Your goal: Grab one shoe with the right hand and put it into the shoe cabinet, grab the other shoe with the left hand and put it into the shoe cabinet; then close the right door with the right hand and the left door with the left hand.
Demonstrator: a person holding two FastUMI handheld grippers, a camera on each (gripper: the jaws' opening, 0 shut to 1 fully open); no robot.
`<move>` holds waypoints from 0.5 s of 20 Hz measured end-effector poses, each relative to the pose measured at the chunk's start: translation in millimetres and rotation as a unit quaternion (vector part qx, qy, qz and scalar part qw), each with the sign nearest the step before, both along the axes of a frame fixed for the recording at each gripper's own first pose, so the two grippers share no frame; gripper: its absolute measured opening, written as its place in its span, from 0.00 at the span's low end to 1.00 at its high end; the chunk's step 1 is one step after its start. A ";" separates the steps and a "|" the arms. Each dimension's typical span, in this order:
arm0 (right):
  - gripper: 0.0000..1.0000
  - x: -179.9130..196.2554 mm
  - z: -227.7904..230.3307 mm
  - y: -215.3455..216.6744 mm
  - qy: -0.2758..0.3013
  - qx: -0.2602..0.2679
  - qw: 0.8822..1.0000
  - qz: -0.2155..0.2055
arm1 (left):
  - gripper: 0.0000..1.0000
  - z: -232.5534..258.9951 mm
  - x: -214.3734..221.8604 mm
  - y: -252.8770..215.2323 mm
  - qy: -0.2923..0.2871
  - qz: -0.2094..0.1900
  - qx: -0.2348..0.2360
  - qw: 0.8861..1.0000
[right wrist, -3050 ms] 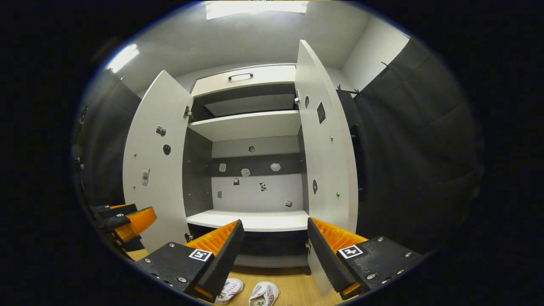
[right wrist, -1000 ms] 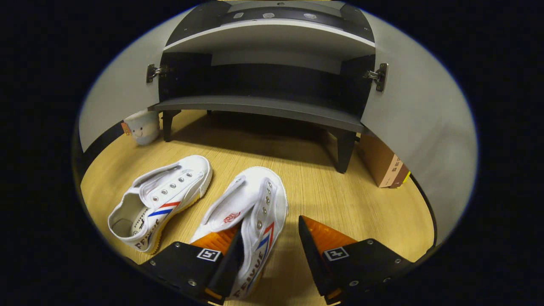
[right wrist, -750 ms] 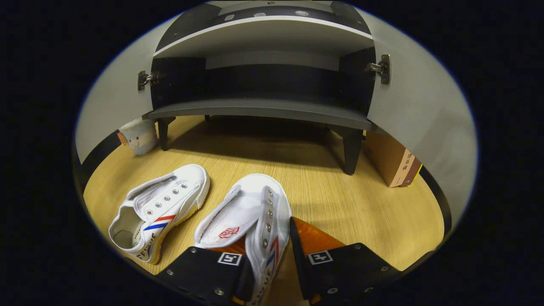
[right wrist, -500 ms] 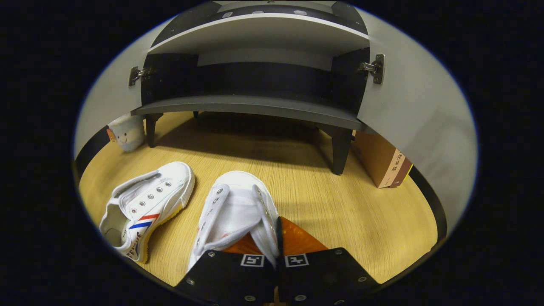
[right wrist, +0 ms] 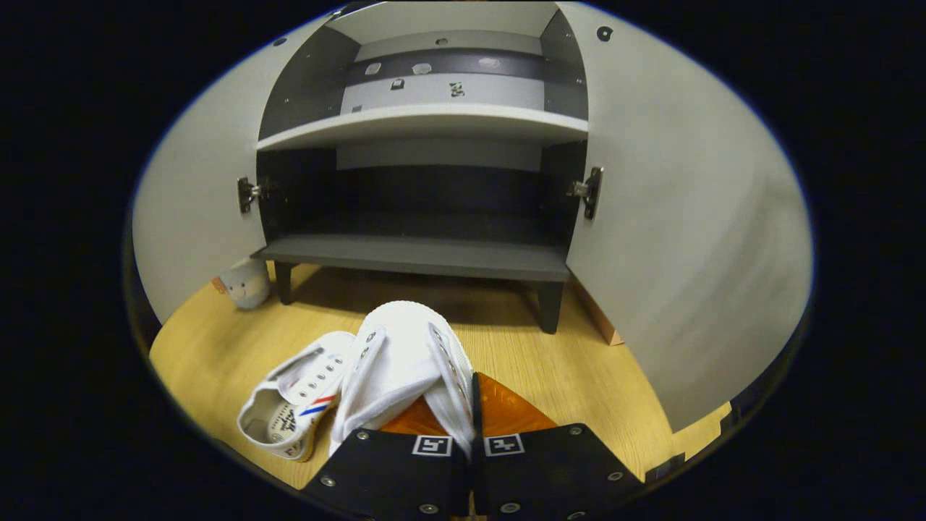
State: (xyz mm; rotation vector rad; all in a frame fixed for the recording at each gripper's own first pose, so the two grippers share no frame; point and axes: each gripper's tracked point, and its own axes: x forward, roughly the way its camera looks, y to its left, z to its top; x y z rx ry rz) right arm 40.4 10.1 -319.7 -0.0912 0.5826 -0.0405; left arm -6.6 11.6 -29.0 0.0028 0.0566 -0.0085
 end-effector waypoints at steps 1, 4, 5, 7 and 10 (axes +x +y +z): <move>0.02 -1.2 21.7 1.6 -0.018 -0.002 1.000 -0.002 | 0.99 -0.3 0.8 -1.6 -0.001 -0.003 -0.001 1.000; 0.01 -6.4 87.1 9.2 -0.059 0.000 0.998 -0.008 | 0.96 -0.7 1.2 -6.6 -0.002 -0.009 -0.003 1.000; 0.02 -6.1 107.9 12.3 -0.068 0.003 0.998 -0.006 | 0.96 0.7 1.0 -7.2 -0.005 -0.011 -0.004 1.000; 0.02 -1.1 145.9 14.6 -0.087 0.006 0.996 -0.005 | 0.96 0.9 1.1 -10.1 -0.006 -0.016 -0.006 1.000; 0.01 17.8 201.7 16.1 -0.124 0.008 0.992 -0.003 | 0.96 1.8 -0.4 -11.4 -0.008 -0.020 -0.007 1.000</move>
